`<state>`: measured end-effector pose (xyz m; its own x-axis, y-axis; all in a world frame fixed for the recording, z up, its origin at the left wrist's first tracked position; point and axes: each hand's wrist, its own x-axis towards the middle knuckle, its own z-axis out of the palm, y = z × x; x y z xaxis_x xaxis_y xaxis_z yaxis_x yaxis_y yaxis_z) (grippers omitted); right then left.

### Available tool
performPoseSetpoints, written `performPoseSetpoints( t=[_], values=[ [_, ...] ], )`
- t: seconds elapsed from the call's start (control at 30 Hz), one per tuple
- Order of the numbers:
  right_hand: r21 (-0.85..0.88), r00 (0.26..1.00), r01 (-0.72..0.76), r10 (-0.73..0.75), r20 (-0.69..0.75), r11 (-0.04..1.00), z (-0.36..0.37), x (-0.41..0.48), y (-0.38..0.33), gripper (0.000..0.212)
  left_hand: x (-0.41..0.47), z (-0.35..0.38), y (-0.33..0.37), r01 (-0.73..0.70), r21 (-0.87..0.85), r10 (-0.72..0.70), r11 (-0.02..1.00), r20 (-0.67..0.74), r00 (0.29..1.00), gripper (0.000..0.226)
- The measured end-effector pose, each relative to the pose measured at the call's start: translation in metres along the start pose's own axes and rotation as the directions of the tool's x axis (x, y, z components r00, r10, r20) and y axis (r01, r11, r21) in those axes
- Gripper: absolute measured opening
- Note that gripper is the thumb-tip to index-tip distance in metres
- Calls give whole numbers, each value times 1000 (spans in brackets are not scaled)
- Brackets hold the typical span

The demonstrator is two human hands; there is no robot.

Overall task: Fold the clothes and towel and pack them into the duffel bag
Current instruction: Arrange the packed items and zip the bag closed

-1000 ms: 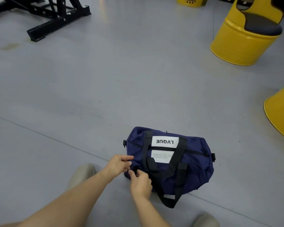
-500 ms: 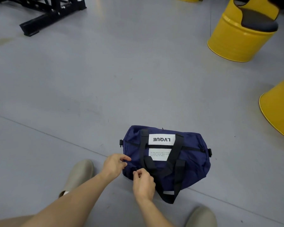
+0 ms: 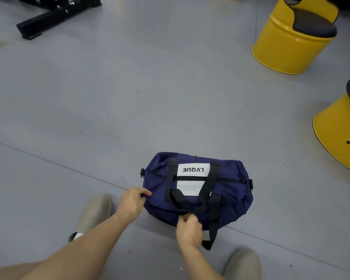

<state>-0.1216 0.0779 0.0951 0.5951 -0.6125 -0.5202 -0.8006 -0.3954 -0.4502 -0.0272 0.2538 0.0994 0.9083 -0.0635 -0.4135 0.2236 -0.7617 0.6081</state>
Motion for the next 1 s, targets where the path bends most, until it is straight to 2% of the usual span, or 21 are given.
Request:
performPoseSetpoints(
  t=[0.23,0.5,0.6,0.7,0.73,0.8,0.87,0.93,1.0],
  values=[
    [3,994,94,-94,-54,996,-11,12,17,15,-2,3,1,11,-73,-8,997,41,999,32],
    [-40,993,24,-29,-114,999,-34,30,31,17,-15,8,-3,16,-52,-12,999,77,997,30],
    [60,993,-41,48,-109,997,-33,29,33,15,-20,14,-5,16,-43,-12,999,88,996,30],
    [284,973,-226,229,23,932,-18,33,37,13,-24,16,-5,38,-63,-30,997,126,992,29],
    [361,956,-290,284,71,886,-9,40,42,23,-25,16,-6,57,-74,-45,996,151,987,28],
    [462,927,-372,344,148,805,9,52,57,62,-28,19,-8,79,-92,-60,993,194,979,27],
    [509,843,-538,416,341,672,7,28,53,80,-34,24,-11,90,-86,-72,992,197,978,29],
    [511,749,-657,399,529,555,2,-1,44,92,-42,36,-16,107,-81,-89,991,195,977,32],
    [572,732,-673,307,609,470,10,-17,45,111,-54,50,-19,132,-93,-109,987,224,969,35]
  ],
)
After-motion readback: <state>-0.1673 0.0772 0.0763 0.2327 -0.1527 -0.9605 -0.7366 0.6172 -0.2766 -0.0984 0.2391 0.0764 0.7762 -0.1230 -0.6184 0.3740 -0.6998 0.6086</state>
